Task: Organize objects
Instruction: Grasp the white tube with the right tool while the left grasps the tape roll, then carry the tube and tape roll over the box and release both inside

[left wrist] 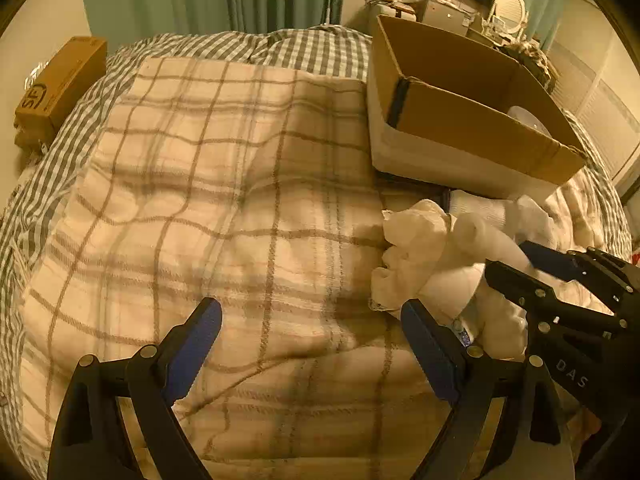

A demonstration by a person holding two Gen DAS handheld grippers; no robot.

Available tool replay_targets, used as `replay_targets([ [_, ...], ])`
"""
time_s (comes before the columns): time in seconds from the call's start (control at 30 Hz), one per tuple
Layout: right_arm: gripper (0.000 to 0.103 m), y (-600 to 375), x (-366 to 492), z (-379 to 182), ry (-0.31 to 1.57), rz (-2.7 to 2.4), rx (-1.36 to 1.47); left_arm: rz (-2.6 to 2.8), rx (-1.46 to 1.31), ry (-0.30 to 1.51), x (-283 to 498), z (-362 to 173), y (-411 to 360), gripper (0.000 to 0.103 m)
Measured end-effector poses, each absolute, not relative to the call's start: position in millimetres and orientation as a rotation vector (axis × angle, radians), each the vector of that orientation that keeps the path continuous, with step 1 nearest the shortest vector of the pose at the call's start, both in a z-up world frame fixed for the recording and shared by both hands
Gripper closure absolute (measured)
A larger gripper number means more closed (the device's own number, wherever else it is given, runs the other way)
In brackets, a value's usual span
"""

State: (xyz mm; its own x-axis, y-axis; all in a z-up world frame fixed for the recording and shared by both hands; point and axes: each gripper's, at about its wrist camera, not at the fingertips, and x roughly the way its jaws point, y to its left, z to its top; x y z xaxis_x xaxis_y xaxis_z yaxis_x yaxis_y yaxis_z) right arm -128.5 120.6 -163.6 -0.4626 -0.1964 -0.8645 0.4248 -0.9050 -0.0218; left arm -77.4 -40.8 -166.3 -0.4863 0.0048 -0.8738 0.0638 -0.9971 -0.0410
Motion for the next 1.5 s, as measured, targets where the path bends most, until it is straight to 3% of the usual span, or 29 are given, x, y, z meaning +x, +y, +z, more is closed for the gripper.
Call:
replay_targets([
  [0.13,0.082,124.7,-122.4,-156.8,0.316,-2.411,1.335,-2.72,1.55,0.081,-73.0,-158.0,-34.6,0.009],
  [0.23,0.087,131.8,-116.3,-144.9,0.277,-2.435,1.297,-2.774,1.533,0.037,-70.7,-150.3,-24.9,0.009],
  [0.57,0.089,162.0,-107.4,-115.3,0.152,-2.51,1.231,-2.847,1.723,-0.172,-84.9,-167.9,19.4,0.011],
  [0.67,0.089,168.6,-107.6,-112.9,0.124,-2.517,1.225,-2.85,1.769,-0.19,-94.2,-175.6,22.8,0.039],
  [0.7,0.089,172.2,-107.7,-112.7,0.11,-2.517,1.226,-2.849,1.793,-0.172,-96.6,-178.1,22.8,0.059],
  [0.73,0.089,174.3,-108.5,-112.8,0.096,-2.519,1.229,-2.852,1.818,-0.151,-97.9,-179.4,22.4,0.068],
  [1.0,0.089,186.1,-105.8,-107.6,0.066,-2.532,1.227,-2.915,1.687,-0.038,-86.1,-146.7,10.0,0.069],
  [1.1,0.089,187.9,-99.8,-98.4,0.067,-2.544,1.207,-2.955,1.63,0.065,-83.9,-122.7,2.6,0.07],
  [1.27,0.089,196.9,-85.5,-73.3,0.045,-2.576,1.158,-3.031,1.515,0.074,-75.6,-75.9,5.2,0.073],
  [1.4,0.089,200.8,-72.2,-48.5,0.049,-2.612,1.105,-3.073,1.44,0.044,-68.3,-45.0,11.0,0.088],
  [1.5,0.089,201.0,-63.1,-29.3,0.062,-2.638,1.062,-3.106,1.377,0.011,-64.2,-24.4,15.6,0.09],
])
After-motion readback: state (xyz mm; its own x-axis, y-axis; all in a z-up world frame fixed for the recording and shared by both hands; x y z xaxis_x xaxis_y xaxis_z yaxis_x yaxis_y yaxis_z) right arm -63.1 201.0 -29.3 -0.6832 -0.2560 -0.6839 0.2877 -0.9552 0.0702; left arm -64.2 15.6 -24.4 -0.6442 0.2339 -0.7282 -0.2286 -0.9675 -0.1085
